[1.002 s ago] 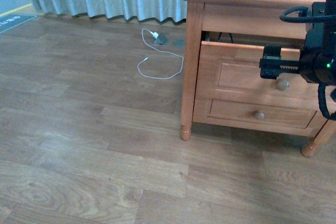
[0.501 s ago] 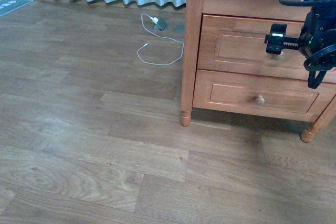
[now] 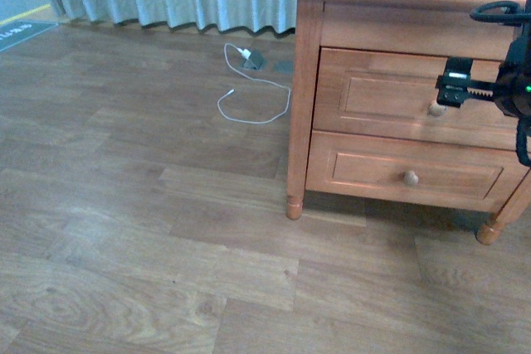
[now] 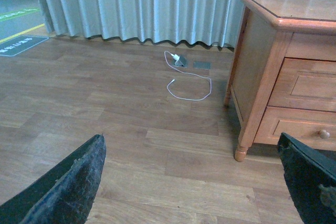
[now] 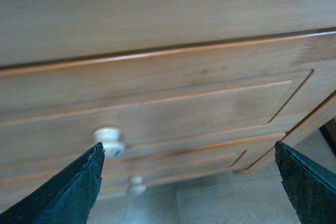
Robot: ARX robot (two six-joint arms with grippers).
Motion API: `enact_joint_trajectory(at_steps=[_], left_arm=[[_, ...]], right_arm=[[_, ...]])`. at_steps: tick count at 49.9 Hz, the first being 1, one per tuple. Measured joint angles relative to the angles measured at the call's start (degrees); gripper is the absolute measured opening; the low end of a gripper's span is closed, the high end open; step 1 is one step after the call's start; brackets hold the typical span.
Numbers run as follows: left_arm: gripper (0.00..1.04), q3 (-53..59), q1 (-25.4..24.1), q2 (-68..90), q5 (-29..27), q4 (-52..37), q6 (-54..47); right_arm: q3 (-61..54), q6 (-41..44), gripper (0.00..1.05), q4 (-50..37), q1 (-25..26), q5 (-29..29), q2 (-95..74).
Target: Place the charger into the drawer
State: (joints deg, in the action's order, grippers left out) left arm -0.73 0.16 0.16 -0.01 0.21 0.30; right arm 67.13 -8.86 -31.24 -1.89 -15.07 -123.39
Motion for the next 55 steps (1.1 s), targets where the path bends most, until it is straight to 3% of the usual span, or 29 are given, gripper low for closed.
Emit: enact_joint_trajectory(at_steps=[5,13,22,26,34,39,45,49,55], left_arm=[[0.99,0.0,0.0,0.0,0.0,0.0,0.0],[0.99,0.0,0.0,0.0,0.0,0.0,0.0],[0.99,0.0,0.0,0.0,0.0,0.0,0.0],[0.99,0.0,0.0,0.0,0.0,0.0,0.0],[0.99,0.0,0.0,0.0,0.0,0.0,0.0],[0.99,0.0,0.0,0.0,0.0,0.0,0.0],[0.99,0.0,0.0,-0.1,0.0,0.0,0.0],[0.99,0.0,0.0,-0.1,0.0,0.0,0.0],[0.99,0.0,0.0,-0.1,0.0,0.0,0.0]], right_arm=[[-11.6,1.6,0.97,2.4,-1.9,6.9,12.1],[-26.9,3.5,0.97,8.7,-3.7,12.4,31.5],[-40.4,4.6,0.97,17.5,-3.2,13.7,56.2],[-45.9,4.5,0.97,25.6,-2.0,14.2,71.8],[-52.0,4.5,0.97,39.9,4.0,13.9,98.6],[-52.5,4.6,0.97,40.7,4.9,13.7,102.9],[-60.1,7.6,0.71,24.0,2.1,15.2,108.1],[-61.2,8.2,0.52,23.3,2.1,15.0,109.7],[-62.7,8.5,0.3,23.6,2.1,15.0,111.1]])
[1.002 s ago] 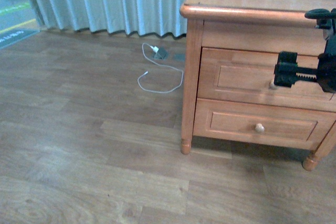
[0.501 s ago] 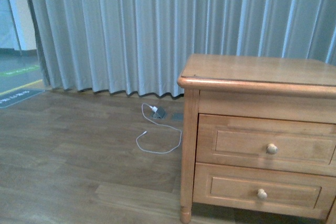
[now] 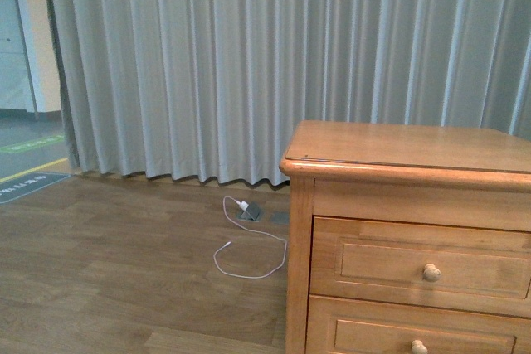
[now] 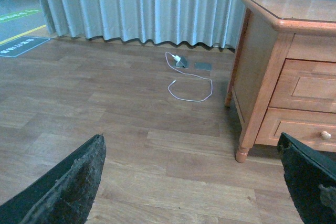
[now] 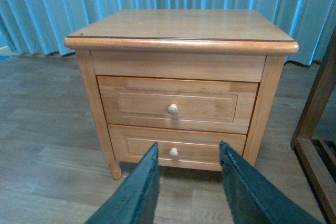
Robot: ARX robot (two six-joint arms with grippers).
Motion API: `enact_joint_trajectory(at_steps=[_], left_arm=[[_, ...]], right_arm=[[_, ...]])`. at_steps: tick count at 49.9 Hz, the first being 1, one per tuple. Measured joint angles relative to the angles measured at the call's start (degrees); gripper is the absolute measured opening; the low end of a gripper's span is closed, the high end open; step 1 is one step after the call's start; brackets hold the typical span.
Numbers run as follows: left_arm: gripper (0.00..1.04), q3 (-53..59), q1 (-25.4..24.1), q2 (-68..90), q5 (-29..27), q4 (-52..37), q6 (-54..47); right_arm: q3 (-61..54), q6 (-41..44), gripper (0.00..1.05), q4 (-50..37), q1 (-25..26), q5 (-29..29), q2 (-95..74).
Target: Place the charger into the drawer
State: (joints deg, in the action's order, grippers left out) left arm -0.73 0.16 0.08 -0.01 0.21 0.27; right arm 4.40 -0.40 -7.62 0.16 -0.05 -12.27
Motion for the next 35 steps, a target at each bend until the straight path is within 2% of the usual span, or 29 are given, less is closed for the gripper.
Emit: enact_joint_trajectory(at_steps=[4,8,35], left_arm=[[0.99,0.0,0.0,0.0,0.0,0.0,0.0],[0.99,0.0,0.0,0.0,0.0,0.0,0.0],[0.99,0.0,0.0,0.0,0.0,0.0,0.0]], right_arm=[[-0.4,0.0,0.16,0.3,0.0,0.0,1.0],[-0.8,0.1,0.02,6.6,0.0,0.1,6.2],[-4.0,0.3,0.02,7.8,0.0,0.1,12.0]])
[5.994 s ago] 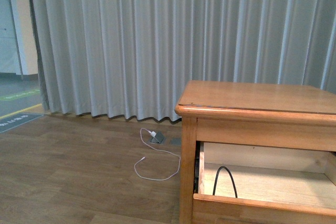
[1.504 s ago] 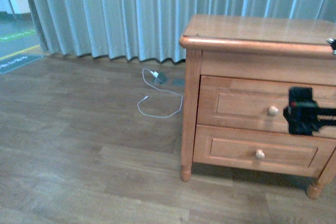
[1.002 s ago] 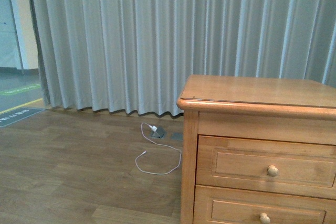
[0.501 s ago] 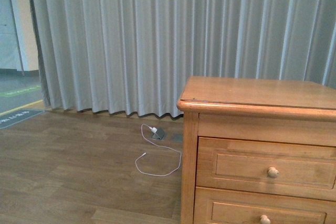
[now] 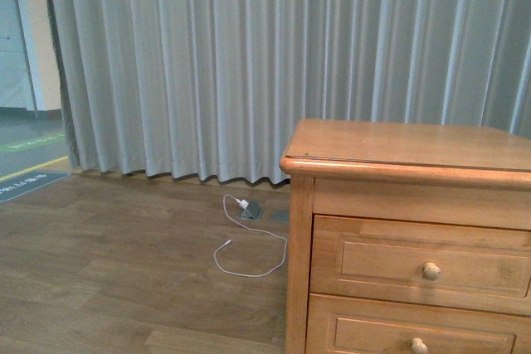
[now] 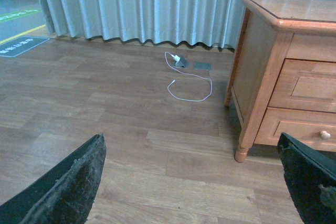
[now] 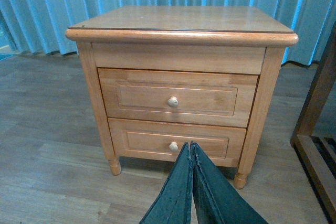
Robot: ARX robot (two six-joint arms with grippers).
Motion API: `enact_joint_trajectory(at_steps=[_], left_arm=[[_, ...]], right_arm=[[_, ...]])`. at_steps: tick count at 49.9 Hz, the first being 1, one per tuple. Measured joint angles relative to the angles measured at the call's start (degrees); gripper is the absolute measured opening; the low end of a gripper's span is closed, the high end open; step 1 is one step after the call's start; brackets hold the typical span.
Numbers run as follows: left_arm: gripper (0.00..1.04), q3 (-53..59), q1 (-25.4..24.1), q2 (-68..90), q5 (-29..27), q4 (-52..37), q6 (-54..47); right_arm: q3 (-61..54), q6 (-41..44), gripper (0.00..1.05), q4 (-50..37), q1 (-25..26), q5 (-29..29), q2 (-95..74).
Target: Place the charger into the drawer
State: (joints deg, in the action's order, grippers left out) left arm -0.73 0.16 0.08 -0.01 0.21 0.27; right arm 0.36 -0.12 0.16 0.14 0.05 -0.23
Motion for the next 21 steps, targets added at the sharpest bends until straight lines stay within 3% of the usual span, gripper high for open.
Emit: enact_joint_trajectory(at_steps=[7,12,21], left_arm=[[0.99,0.0,0.0,0.0,0.0,0.0,0.0],[0.99,0.0,0.0,0.0,0.0,0.0,0.0],[0.99,0.0,0.0,0.0,0.0,0.0,0.0]], right_arm=[[0.0,0.0,0.03,0.0,0.0,0.0,0.0],[0.0,0.1,0.26,0.0,0.0,0.0,0.0],[0.0,0.1,0.57,0.0,0.0,0.0,0.0]])
